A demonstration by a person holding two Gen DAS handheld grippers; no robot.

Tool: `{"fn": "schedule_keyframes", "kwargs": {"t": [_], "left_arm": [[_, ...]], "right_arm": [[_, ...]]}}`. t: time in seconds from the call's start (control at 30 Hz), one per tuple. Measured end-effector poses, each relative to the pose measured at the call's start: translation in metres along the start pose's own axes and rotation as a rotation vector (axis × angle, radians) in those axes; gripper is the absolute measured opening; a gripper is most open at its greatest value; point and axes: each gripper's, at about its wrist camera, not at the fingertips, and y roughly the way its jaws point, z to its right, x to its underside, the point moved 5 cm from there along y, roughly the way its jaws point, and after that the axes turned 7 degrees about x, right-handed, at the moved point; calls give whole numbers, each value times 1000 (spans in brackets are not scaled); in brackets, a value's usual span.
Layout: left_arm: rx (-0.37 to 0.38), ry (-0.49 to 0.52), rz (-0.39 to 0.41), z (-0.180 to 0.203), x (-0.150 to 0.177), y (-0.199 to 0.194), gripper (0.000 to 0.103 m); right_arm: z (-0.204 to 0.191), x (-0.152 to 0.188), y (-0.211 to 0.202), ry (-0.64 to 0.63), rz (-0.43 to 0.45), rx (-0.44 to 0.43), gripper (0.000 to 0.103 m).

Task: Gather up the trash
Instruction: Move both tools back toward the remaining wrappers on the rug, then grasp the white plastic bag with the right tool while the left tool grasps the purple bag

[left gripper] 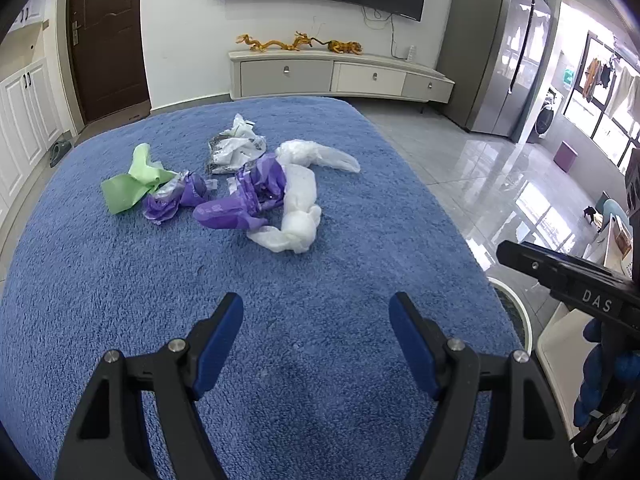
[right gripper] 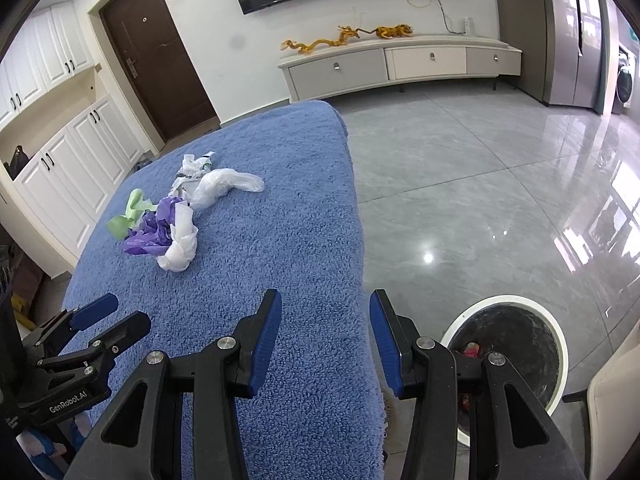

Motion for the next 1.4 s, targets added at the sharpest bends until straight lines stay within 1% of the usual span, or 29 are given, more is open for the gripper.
{"fn": "schedule_keyframes", "kwargs": {"t": [0.5,0.8,0.9,1.0,1.07,1.1,1.23,1.37,1.4], "left_arm": [[-4,3,-4,-1,0,3,74],[-7,-9,-7,-9,2,7,74],[-15,-30,-2,-20,-1,7,74],[-31,-89,24,-47,-13,4,74],[-38,-117,50,-66,-27,2,74],[-33,-121,56,-71,-32,2,74],[74,-137,49,-81,-54,16,74],[128,-141,30,-80,-63,35,73],[133,-138,24,-80,-65,41,69]], "right_arm": [[3,1,1,8,-3,-1,45],[3,1,2,8,-3,0,45],[3,1,2,6,-3,0,45],[2,-1,4,-4,2,1,45],[0,-8,7,-17,10,0,46],[-3,-13,8,-28,15,-3,47],[-22,-43,19,-87,39,-43,50],[-54,-75,40,-176,61,-91,52],[-62,-81,48,-196,59,-110,53]]}}
